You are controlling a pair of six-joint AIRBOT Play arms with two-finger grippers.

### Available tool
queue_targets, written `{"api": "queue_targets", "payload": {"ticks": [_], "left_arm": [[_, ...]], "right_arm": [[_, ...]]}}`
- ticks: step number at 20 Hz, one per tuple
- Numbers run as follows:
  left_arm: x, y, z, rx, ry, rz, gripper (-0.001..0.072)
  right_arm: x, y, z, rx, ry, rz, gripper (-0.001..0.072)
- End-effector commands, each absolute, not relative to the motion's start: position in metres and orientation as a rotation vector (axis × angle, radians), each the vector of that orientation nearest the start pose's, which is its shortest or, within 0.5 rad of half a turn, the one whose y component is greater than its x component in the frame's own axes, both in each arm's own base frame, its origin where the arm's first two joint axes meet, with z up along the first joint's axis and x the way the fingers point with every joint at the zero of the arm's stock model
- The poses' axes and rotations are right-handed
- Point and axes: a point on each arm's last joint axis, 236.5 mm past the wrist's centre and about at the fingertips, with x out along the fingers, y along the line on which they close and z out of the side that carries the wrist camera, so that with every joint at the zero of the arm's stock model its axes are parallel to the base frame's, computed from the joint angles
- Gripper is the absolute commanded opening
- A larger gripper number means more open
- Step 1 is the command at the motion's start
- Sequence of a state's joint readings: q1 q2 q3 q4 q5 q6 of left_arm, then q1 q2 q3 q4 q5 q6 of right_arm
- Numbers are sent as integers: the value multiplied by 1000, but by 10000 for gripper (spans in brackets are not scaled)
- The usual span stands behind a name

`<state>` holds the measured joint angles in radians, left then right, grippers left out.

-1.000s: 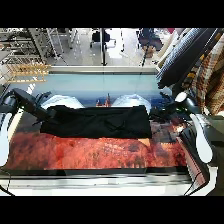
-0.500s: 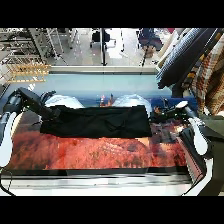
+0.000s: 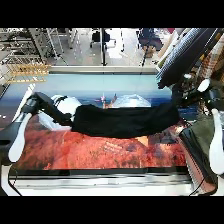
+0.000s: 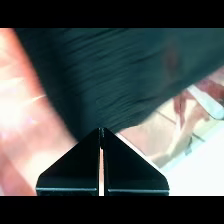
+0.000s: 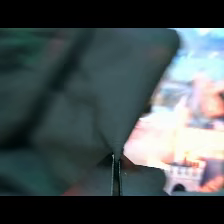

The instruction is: Fold the clothes and pants, and hang the long-sleeved shirts on hangers.

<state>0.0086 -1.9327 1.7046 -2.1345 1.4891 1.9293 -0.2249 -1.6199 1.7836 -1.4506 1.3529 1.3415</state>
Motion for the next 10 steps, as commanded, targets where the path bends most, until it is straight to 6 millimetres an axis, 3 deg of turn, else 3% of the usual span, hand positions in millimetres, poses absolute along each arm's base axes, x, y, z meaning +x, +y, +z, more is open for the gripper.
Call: {"api": "queue_targets", "payload": {"ticks": [1,3,6,8,10], "left_arm": [[458,-155,-86,-247,1503,-641,16],[455,-151,-59,-223,1500,-673,16],[457,-109,18,-227,1431,-635,16],[454,-79,65,-231,1344,-589,16],[450,-61,98,-227,1268,-552,16]], "right_arm": [[480,-24,137,31,1063,100,7],[481,65,145,64,1041,282,7],[470,213,144,10,977,527,7],[459,318,130,-31,890,677,7],[440,413,94,-54,828,795,20]]}}
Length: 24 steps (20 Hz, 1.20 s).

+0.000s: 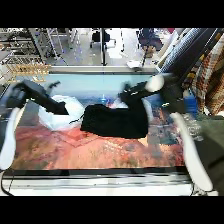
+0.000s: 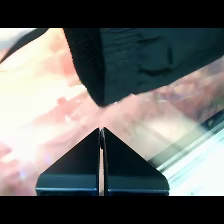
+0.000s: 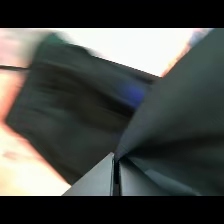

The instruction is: Fold the clothes and pants, and hang the long-sleeved shirts on hangers.

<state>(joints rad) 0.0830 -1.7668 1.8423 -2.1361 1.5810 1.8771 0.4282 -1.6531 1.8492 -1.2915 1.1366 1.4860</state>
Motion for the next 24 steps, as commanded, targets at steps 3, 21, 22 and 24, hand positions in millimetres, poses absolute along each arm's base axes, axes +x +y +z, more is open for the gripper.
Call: {"api": "queue_targets", "payload": {"ticks": [3,21,22,24], "left_arm": [[446,-56,114,-219,1232,-540,16],[461,-191,-104,-257,1605,-521,15],[462,-190,-103,-258,1603,-520,16],[460,-193,-100,-273,1607,-533,15]], "right_arm": [[424,455,51,-103,837,839,461],[478,96,-74,614,1329,614,702],[485,101,-82,639,1309,649,702],[491,117,-90,689,1319,736,702]]}}
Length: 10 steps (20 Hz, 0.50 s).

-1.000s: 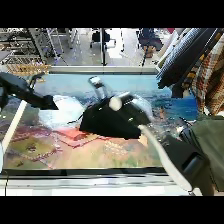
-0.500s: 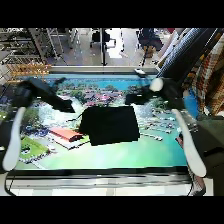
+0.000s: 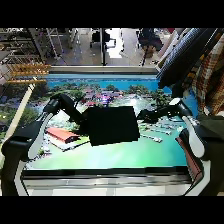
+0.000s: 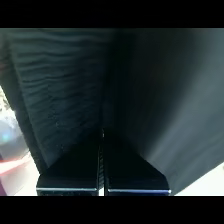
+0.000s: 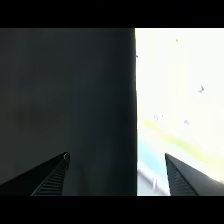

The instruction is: Fold the clothes and pants, and hang the long-sleeved shirts on hangers.

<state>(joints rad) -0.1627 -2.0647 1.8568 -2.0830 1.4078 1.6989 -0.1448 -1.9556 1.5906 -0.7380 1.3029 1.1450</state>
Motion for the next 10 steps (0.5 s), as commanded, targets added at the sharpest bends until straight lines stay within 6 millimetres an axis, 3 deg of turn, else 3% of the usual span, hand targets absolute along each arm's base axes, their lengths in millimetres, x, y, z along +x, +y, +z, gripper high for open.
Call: {"api": "queue_targets", "payload": {"ticks": [1,3,4,6,8,10], "left_arm": [[458,-196,-99,-285,1613,-544,15],[451,-200,-94,-295,1634,-573,15],[448,-200,-91,-293,1645,-583,15],[439,-198,-80,-257,1656,-629,15],[424,-195,-57,-215,1676,-679,15],[407,-191,-21,-159,1672,-741,15]], "right_arm": [[489,127,-90,697,1333,809,702],[480,156,-72,691,1324,1014,658],[480,166,-66,661,1321,1063,481],[483,174,-49,597,1292,1111,5],[487,164,-18,595,1298,1086,9],[495,135,26,572,1266,967,9]]}}
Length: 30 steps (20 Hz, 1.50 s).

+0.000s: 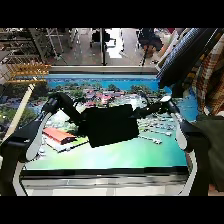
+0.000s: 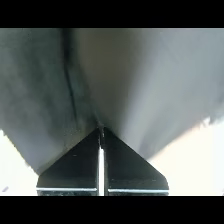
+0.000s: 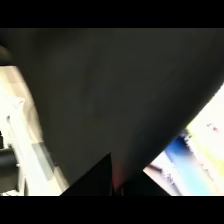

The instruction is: Fold the clothes and pants, and hang the long-sleeved shirts on hangers.

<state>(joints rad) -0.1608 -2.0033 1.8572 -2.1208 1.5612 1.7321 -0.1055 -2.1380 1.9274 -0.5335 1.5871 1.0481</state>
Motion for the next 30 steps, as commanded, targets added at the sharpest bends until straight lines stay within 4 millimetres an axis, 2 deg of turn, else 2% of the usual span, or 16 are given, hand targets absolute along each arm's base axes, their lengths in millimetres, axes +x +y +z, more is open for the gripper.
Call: {"api": "queue_targets", "payload": {"ticks": [1,4,5,7,9,11,13,15,16,18,21,23,26,27,29,30], "left_arm": [[400,-189,-2,-135,1662,-764,15],[377,-189,54,-70,1602,-812,15],[372,-190,69,-54,1573,-820,15],[365,-194,93,-24,1513,-836,16],[359,-199,106,16,1469,-869,16],[355,-204,109,31,1461,-885,15],[353,-209,105,52,1461,-908,15],[349,-212,97,59,1479,-923,16],[348,-214,92,66,1489,-934,16],[345,-213,83,61,1520,-934,16],[344,-212,78,56,1536,-931,16],[345,-211,77,59,1537,-926,15],[345,-211,77,59,1537,-926,16],[345,-211,77,59,1537,-926,16],[345,-211,77,59,1538,-926,15],[345,-211,77,59,1538,-926,16]], "right_arm": [[496,116,55,562,1226,911,9],[488,37,159,571,1033,685,9],[482,2,193,583,944,591,9],[461,-73,244,615,792,376,9],[419,-151,271,661,706,151,9],[367,-219,278,712,668,-69,9],[307,-268,265,778,706,-276,8],[236,-291,217,891,908,-492,9],[212,-302,200,947,943,-611,9],[179,-304,167,998,1043,-723,8],[142,-296,115,1063,1225,-823,8],[107,-288,82,1083,1383,-905,8],[53,-274,45,1000,1659,-922,10],[48,-275,39,987,1673,-926,88],[59,-288,42,959,1602,-931,625],[66,-298,50,931,1553,-944,689]]}}
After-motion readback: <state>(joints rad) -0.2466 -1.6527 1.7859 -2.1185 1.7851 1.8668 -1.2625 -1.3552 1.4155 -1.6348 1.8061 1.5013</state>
